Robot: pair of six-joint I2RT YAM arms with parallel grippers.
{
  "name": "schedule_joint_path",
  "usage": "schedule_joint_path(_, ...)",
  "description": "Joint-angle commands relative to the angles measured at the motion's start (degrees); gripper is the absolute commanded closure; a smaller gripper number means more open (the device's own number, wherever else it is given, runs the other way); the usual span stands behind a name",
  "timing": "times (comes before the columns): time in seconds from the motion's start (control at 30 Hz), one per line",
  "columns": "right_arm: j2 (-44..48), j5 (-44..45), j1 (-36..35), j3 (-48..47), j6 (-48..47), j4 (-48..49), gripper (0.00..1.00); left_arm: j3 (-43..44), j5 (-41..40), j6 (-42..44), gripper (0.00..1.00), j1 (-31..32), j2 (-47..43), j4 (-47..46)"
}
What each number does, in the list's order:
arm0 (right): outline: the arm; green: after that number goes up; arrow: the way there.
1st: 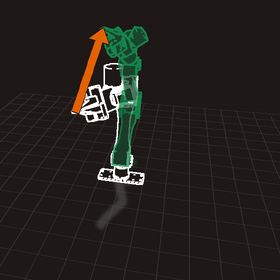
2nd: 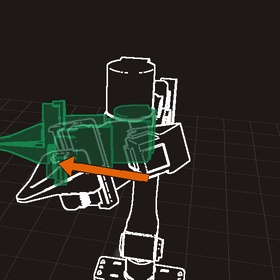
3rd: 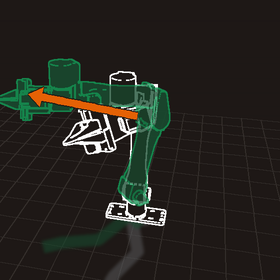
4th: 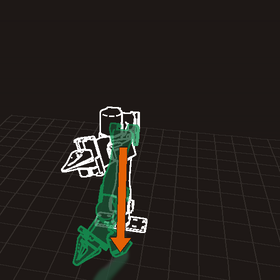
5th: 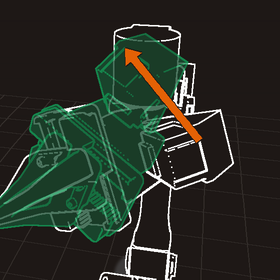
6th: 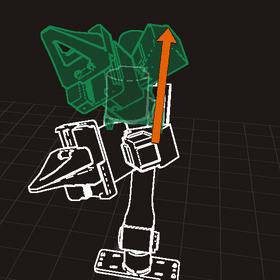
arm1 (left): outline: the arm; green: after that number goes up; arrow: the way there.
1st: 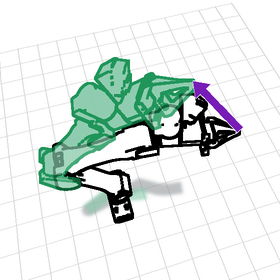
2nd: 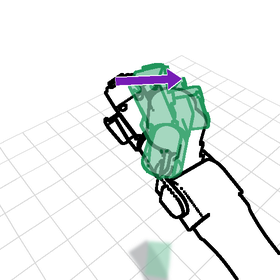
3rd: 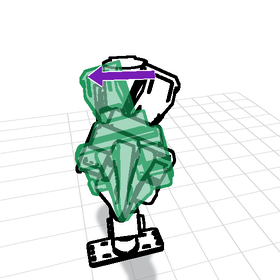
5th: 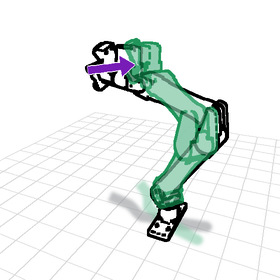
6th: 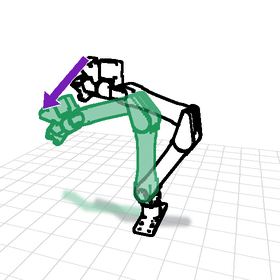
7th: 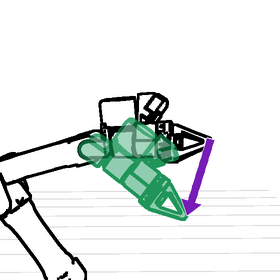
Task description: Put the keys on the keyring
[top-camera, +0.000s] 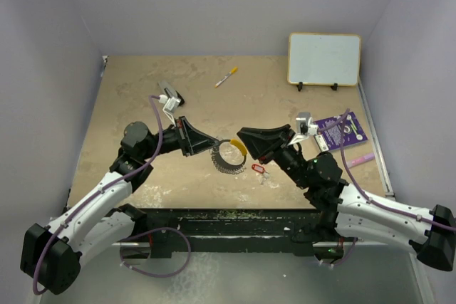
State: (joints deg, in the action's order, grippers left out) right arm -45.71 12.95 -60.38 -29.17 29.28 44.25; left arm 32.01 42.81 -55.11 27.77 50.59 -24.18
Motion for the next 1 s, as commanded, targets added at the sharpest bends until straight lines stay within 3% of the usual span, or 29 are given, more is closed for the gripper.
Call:
schedule_joint_path(0.0, -0.1, 0.1, -0.3, 0.0, 0.6, 8.9, 0.73, 2.9, -2.0, -3.0, 0.96, -0.9, 0.0, -4.6)
schedule_joint_path(0.33, -8.4, -2.1, -0.3, 0.6, 1.2, 19.4, 0.74, 5.2, -3.0, -6.5, 0.96, -1.5, 0.6, -4.6)
schedule_joint_path(0.97, -17.8, -2.4, -0.3, -1.2, 1.8, 30.0, 0.72, 6.8, -3.5, -7.7, 0.96, -1.8, -0.3, -4.3)
